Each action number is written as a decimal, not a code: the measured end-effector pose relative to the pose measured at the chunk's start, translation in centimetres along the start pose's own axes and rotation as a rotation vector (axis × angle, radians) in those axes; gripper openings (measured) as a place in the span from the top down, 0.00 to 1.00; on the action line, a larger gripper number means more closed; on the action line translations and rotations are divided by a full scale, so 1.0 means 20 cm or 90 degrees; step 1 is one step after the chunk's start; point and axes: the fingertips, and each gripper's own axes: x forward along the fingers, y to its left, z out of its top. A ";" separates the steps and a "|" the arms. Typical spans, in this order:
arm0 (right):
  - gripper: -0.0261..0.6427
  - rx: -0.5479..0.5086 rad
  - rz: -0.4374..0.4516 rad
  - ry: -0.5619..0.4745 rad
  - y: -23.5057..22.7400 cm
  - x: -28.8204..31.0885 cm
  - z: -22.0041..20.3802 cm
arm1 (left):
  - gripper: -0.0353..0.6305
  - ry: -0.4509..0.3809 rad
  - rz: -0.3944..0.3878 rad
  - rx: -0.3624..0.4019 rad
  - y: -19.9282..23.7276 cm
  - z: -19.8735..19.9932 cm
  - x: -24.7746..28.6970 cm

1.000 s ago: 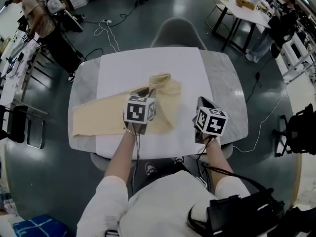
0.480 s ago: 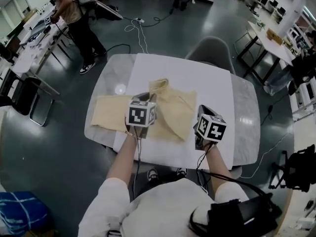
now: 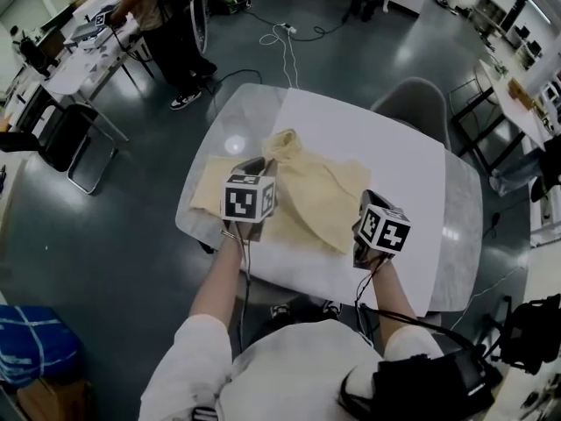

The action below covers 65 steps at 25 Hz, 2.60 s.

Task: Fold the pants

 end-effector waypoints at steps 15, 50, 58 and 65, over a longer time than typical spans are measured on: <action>0.97 -0.061 0.033 0.078 0.35 0.22 -0.20 | 0.71 0.043 0.197 -0.150 0.86 -0.54 -0.20; 0.97 0.070 -0.073 0.084 -0.91 -0.12 -0.55 | 0.71 0.176 -0.051 0.098 -0.93 -0.81 0.66; 0.97 0.083 -0.040 0.116 -1.11 0.00 -0.65 | 0.71 0.258 0.008 0.140 -1.04 -0.95 0.91; 0.97 0.089 -0.027 0.125 -1.19 0.04 -0.67 | 0.73 0.288 0.039 0.144 -1.04 -0.98 0.98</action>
